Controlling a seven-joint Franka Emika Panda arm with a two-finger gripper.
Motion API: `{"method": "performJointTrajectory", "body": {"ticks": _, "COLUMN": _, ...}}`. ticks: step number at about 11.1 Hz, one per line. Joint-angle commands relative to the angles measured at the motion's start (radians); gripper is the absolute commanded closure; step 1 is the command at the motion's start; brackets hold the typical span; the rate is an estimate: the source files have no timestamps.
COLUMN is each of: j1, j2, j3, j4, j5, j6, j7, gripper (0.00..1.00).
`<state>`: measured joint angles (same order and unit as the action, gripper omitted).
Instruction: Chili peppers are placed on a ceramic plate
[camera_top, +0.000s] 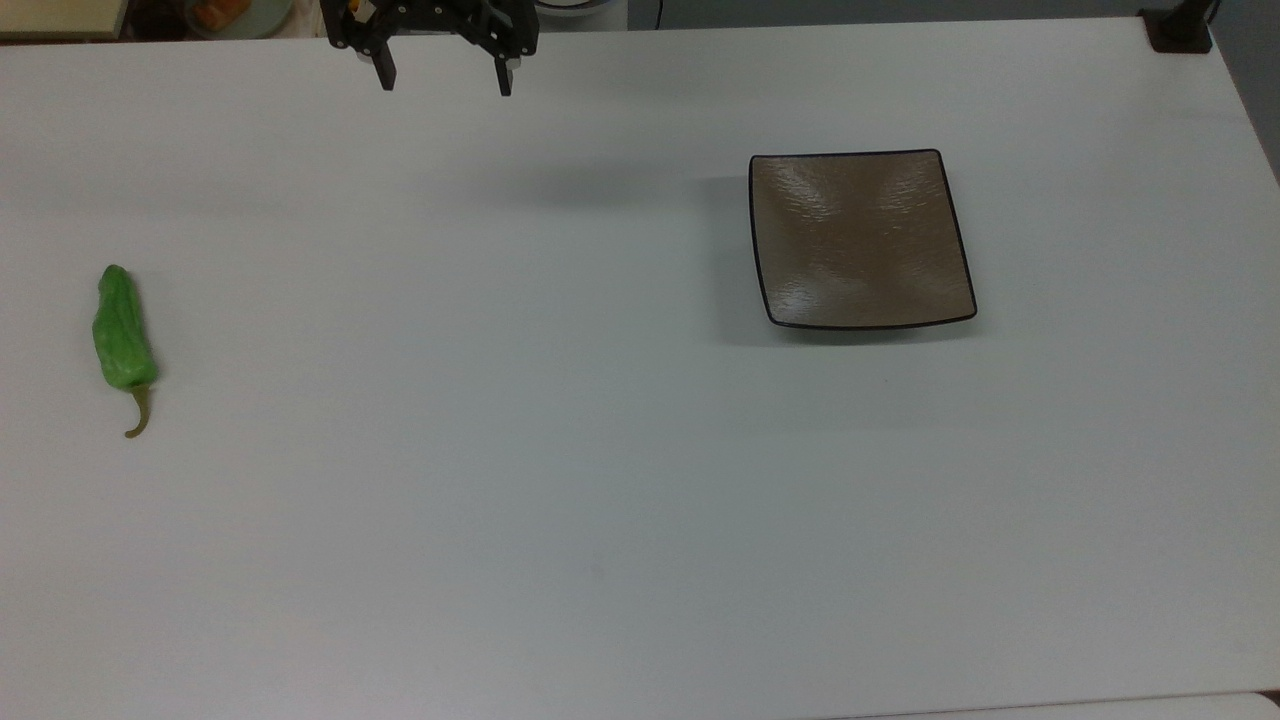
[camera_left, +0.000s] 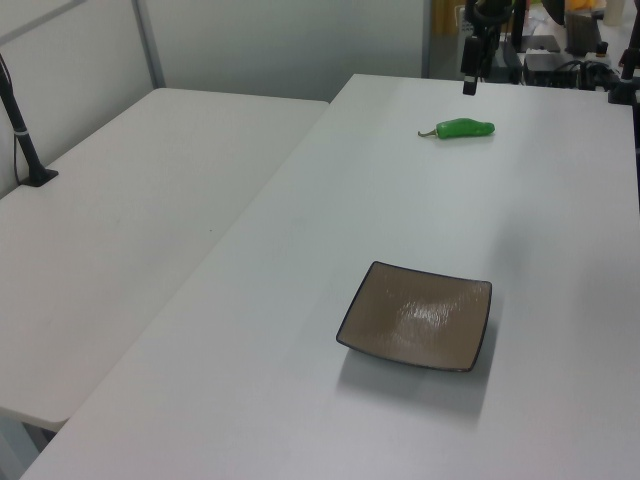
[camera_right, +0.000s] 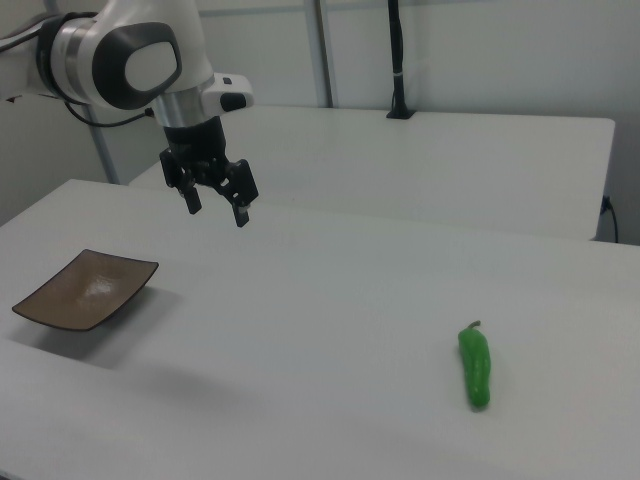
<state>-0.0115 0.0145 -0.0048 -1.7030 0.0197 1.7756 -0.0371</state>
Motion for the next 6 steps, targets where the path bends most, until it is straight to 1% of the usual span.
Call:
{"method": "performJointTrajectory", "body": {"ticks": 1, "j1": 0.01, "j2": -0.025, "j3": -0.015, "j4": -0.026, "j5": 0.011, "j6": 0.028, "j7": -0.008, "gripper": 0.0}}
{"method": "performJointTrajectory", "body": {"ticks": 6, "j1": 0.008, "j2": -0.027, "j3": -0.015, "j4": -0.021, "j5": 0.002, "j6": 0.031, "j7": -0.007, "gripper": 0.0}}
